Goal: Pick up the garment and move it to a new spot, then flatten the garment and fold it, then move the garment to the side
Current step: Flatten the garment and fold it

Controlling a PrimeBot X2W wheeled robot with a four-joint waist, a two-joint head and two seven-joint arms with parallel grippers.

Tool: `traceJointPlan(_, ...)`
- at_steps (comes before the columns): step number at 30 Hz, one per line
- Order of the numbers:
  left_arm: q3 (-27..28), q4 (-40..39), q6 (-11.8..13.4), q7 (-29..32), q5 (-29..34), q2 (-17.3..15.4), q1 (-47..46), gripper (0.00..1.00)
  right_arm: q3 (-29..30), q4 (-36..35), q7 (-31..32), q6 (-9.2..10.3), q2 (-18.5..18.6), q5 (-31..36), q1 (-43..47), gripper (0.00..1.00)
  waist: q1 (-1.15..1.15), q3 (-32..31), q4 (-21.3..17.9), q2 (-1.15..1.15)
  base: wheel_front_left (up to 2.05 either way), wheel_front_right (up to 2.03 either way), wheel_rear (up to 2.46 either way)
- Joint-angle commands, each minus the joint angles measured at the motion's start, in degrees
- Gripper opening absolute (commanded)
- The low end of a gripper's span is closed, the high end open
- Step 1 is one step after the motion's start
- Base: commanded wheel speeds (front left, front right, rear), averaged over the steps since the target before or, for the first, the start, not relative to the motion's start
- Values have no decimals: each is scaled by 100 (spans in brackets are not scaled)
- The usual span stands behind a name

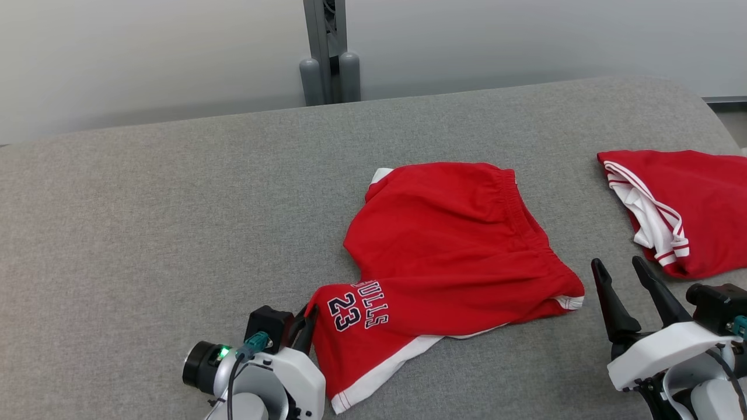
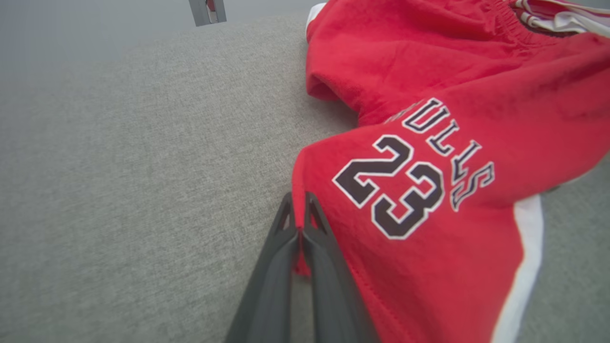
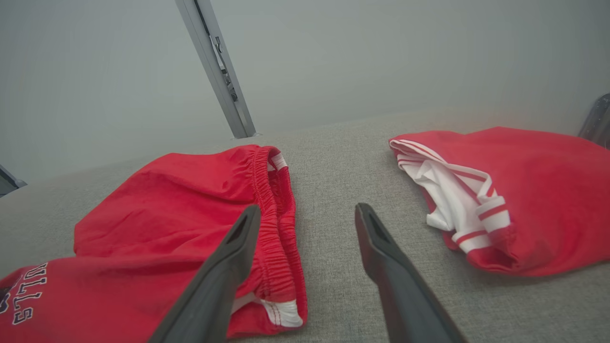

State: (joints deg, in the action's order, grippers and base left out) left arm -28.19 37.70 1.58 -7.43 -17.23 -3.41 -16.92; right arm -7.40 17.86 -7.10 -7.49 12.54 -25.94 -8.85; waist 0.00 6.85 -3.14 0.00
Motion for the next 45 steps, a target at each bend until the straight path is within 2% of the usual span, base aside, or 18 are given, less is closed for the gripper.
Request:
traceJointPlan(1,31,6,26,-49,0,-73,-110,0,29,32,-51,-2,3,40,-15,100,0,5,2,0,0,0,0)
traceJointPlan(5,114,-38,165,-173,30,-134,-269,0,17,55,-75,-2,-23,53,-61,100,0,30,-1,0,0,0,0)
traceJointPlan(14,296,-140,645,-455,318,-530,-838,0,-65,97,-133,-2,-60,80,-150,100,0,101,-57,0,0,0,0)
traceJointPlan(17,244,-61,609,-410,361,-586,-950,0,-116,131,-157,-2,-78,91,-202,100,0,108,-87,0,0,0,0)
traceJointPlan(18,218,-16,583,-366,366,-596,-976,37,-136,147,-160,-2,-91,95,-211,100,0,107,-99,0,0,0,0)
traceJointPlan(19,202,31,566,-329,360,-600,-1002,100,-155,162,-166,-2,-107,98,-222,100,0,105,-109,0,0,0,0)
traceJointPlan(33,479,163,871,-496,37,-540,-795,100,-235,245,-253,-2,-132,70,-191,100,0,-54,51,0,0,0,0)
traceJointPlan(40,829,-545,883,-738,-257,-539,-300,100,-212,158,-393,-2,-129,75,-106,100,0,-211,182,0,0,0,0)
traceJointPlan(45,1147,-1511,834,-767,-246,-421,361,100,-331,49,-486,-2,-84,182,55,100,0,-273,255,0,0,0,0)
